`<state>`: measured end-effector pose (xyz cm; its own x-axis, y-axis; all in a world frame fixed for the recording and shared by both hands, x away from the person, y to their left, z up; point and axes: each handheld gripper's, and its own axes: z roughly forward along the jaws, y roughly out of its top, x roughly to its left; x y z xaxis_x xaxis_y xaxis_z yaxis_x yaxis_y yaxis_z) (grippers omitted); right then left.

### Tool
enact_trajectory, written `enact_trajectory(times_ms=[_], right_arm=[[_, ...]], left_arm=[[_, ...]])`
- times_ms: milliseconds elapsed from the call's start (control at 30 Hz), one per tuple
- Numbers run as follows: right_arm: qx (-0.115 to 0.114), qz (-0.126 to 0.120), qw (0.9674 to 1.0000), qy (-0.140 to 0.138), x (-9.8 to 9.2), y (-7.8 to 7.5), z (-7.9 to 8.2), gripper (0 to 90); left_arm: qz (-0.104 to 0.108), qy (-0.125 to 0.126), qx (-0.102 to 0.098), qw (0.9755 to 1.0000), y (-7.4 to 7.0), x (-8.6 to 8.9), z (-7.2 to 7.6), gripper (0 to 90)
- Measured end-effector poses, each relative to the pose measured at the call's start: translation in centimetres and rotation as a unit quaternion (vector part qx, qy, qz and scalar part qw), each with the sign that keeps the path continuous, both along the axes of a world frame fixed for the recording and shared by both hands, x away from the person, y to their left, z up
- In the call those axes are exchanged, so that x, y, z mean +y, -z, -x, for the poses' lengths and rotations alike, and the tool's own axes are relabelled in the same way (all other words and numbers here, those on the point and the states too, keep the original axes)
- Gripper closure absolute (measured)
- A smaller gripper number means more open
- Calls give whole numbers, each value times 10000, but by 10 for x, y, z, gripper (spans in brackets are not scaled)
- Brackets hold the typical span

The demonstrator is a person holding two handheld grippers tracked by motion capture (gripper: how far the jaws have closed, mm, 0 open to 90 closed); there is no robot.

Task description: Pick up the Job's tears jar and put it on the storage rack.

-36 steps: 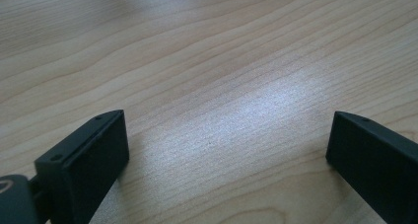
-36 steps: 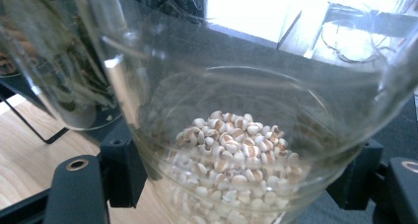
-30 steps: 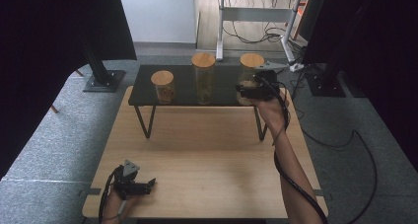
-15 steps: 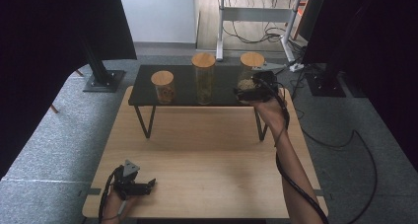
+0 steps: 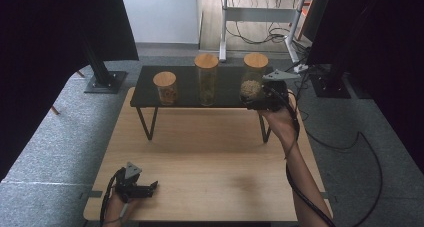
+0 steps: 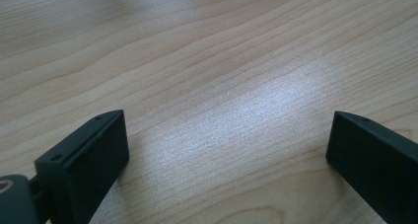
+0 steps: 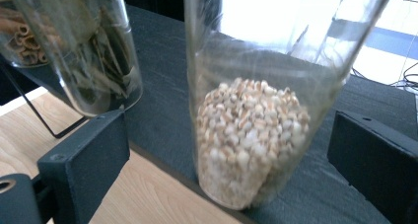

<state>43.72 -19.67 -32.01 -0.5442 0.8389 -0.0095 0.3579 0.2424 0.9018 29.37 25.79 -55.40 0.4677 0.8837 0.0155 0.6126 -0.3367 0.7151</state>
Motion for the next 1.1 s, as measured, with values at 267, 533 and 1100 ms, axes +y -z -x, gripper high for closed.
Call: enact_trajectory(times_ms=[267,533,1100], right_arm=[[-21,60,10000,-60,-4,9,16,23],[-18,62,10000,-72,-7,16,29,22],[73,90,9999,57,-23,41,51,32]], left_arm=[[-3,5,-1,10000,0,0,0,22],[-4,7,2,10000,0,0,0,22],[-5,8,9,10000,0,0,0,22]])
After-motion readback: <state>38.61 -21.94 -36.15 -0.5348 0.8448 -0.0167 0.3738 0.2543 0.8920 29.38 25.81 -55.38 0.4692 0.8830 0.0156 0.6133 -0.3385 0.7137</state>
